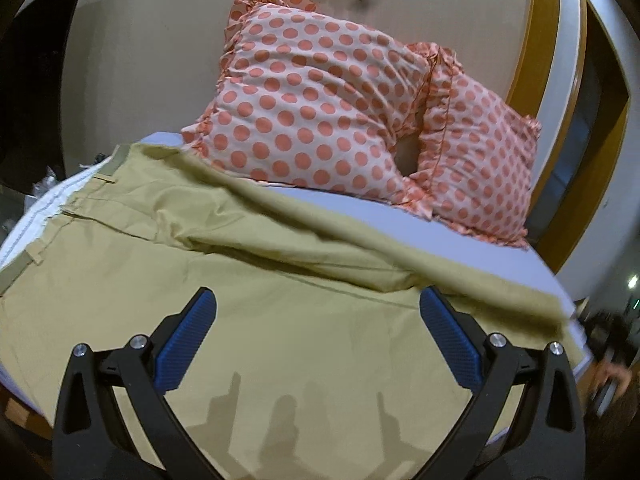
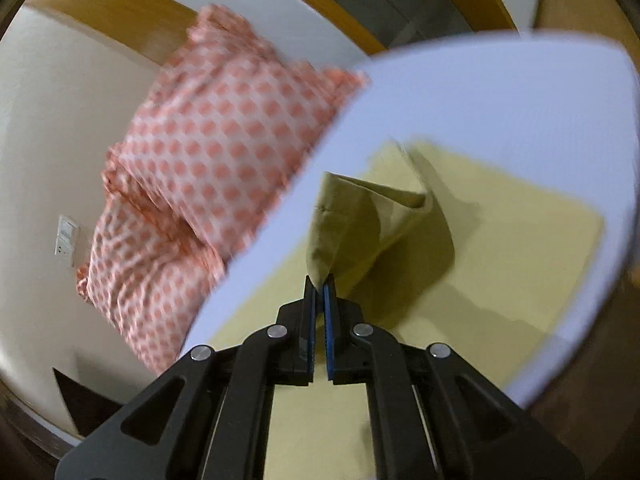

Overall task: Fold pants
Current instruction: 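Lift the hem with the right tool while the left tool grasps the pants edge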

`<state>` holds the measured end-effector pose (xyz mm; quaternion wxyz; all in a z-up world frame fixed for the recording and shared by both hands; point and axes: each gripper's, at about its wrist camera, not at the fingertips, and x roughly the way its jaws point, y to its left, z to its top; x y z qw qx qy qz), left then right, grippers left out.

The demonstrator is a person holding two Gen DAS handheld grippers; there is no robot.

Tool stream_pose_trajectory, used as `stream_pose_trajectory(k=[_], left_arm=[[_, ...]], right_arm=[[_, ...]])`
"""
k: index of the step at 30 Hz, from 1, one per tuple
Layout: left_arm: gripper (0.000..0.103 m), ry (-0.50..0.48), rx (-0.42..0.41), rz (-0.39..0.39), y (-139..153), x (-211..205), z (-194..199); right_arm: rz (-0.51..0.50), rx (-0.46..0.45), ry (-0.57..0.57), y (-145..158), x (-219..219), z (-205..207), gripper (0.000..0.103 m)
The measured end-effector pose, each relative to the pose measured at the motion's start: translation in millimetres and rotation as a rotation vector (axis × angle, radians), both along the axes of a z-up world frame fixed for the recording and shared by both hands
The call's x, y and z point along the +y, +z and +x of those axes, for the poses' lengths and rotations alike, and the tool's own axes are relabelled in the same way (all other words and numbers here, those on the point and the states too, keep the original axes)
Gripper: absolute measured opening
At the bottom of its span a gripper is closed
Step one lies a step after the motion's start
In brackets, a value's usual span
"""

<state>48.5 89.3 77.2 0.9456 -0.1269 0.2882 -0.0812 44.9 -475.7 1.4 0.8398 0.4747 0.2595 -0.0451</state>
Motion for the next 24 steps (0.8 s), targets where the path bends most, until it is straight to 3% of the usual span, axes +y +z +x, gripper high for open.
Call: stream_pose_trajectory(k=[2,5,8,11,12,13,14,18,20,24], left_arm=[[0.101,-0.016,0.004,-0.021,0.4,1.7,3.4],[0.101,-0.018,0.01,-0.043,1.6,6.6,5.3],[0.101,0.006,0.014,-0.04,3.5,13.8,8.7],[0.101,0.033,0.041,-0.048,5.1,23.9,23.1],[0.101,0.041,0.058,-0.062,5.0,28.6,32.4],[0.101,0.045,0.071,-0.076,4.9,32.3,40.5],[0.101,0.049,0.084,-0.092,4.5,36.2,49.2],[0.101,0.074,0.184,-0.163,-0.5,53.1,102.2],[0.101,0.081,0.219,-0.194,-4.9,58.3,123.8],[0.096,0.125,0.29,-0.169,-17.5,61.3,165.0]], right_arm=[[0.035,0.038,0.011,-7.4,2.2,-5.8,0.011],[0.04,0.07,0.008,-9.7,2.8,-5.1,0.042],[0.052,0.1,0.009,-16.2,3.9,-2.1,0.045],[0.057,0.114,-0.011,-20.3,2.0,-1.0,0.044],[0.058,0.103,-0.018,-20.5,1.6,0.2,0.039],[0.058,0.083,-0.018,-20.5,1.0,0.8,0.025],[0.054,0.042,-0.007,-19.1,-0.4,1.6,0.001],[0.008,-0.179,-0.025,8.1,-11.1,-20.3,0.001],[-0.025,-0.218,-0.046,18.5,-16.3,-29.5,0.001],[-0.005,-0.235,-0.048,18.2,-22.1,-36.1,0.001]])
